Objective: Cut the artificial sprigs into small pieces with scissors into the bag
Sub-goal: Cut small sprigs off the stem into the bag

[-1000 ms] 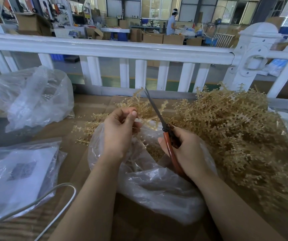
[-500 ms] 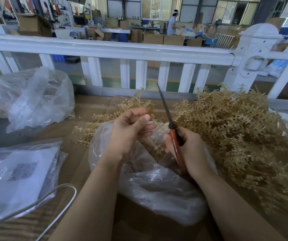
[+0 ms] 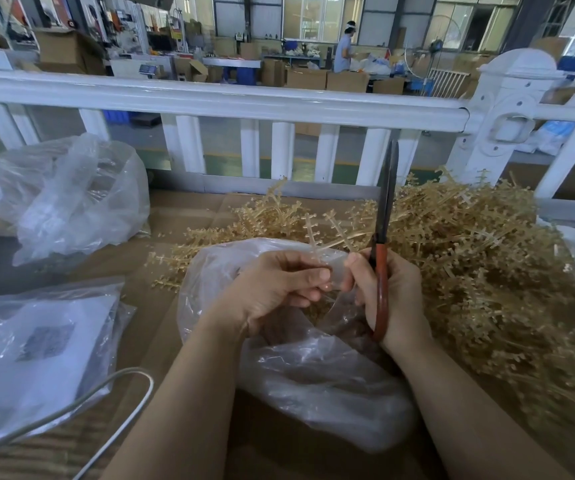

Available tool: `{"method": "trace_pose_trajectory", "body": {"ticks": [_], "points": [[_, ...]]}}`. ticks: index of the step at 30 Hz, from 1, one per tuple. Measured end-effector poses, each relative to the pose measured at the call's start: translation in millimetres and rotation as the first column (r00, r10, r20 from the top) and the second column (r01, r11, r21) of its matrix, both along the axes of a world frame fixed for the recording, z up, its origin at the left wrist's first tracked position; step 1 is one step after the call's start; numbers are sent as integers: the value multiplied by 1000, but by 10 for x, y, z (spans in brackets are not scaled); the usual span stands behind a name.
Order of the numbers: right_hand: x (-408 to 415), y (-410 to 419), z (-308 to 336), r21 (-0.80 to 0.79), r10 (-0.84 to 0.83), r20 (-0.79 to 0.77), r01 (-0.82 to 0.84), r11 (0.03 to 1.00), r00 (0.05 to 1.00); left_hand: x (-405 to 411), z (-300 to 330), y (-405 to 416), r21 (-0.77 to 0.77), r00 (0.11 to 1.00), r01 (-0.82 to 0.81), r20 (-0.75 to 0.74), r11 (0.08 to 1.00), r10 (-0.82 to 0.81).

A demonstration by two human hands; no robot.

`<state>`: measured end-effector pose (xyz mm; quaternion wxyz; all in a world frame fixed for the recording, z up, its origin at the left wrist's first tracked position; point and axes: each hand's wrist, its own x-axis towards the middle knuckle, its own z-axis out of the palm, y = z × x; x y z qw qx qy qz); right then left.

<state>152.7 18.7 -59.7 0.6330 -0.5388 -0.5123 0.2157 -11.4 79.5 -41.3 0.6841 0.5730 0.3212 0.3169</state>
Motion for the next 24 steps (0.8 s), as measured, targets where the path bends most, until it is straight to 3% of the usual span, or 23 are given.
{"method": "trace_pose_trajectory", "body": {"ticks": [7, 14, 24], "points": [[-12, -10, 39, -61, 39, -51, -42, 997, 998, -9, 14, 23, -42, 975, -106, 192, 994, 112], [-8, 70, -34, -230, -62, 287, 131, 964, 956, -26, 1, 93, -129, 860, -327, 370, 936, 351], [13, 105, -154, -177, -142, 552, 281, 943, 822, -7, -10, 118, -159, 809, -326, 463, 932, 362]]}}
